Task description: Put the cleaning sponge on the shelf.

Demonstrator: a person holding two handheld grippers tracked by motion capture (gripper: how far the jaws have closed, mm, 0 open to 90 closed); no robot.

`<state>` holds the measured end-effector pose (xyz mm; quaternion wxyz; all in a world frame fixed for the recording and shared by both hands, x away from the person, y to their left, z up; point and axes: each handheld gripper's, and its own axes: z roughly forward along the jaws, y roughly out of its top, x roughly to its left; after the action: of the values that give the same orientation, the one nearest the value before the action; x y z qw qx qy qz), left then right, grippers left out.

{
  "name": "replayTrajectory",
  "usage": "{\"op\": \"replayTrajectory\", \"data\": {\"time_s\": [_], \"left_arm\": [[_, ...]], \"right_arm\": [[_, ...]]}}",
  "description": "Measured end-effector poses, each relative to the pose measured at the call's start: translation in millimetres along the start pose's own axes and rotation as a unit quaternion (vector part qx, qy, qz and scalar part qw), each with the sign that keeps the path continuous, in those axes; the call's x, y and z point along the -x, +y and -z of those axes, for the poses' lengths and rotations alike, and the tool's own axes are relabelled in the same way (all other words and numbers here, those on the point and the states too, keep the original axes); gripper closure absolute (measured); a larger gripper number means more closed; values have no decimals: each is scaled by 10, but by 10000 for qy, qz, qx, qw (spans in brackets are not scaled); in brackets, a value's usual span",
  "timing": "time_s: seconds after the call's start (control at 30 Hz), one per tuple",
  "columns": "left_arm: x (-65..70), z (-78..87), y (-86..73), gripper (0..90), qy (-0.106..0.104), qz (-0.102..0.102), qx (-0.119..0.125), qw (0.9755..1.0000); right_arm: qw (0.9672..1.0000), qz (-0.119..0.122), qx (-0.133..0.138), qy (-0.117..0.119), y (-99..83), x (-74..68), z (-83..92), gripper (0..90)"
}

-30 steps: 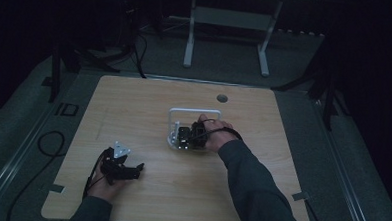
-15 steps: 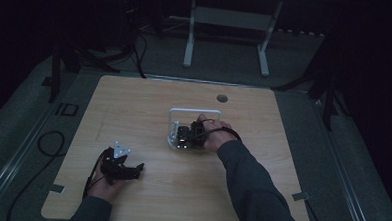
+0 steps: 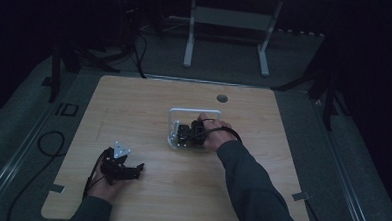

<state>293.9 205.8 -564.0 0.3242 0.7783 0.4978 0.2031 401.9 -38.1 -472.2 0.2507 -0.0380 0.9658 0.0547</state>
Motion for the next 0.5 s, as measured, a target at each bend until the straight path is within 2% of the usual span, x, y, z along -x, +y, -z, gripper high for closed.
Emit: {"op": "replayTrajectory", "data": {"time_s": [0.2,0.5], "left_arm": [[0,0,0,103,1,0,0,10000],[0,0,0,103,3,2,1,10000]], "right_arm": [[10000,-53,14,-42,0,11,-23,711],[9998,-174,-21,-39,-15,30,-30,613]]}}
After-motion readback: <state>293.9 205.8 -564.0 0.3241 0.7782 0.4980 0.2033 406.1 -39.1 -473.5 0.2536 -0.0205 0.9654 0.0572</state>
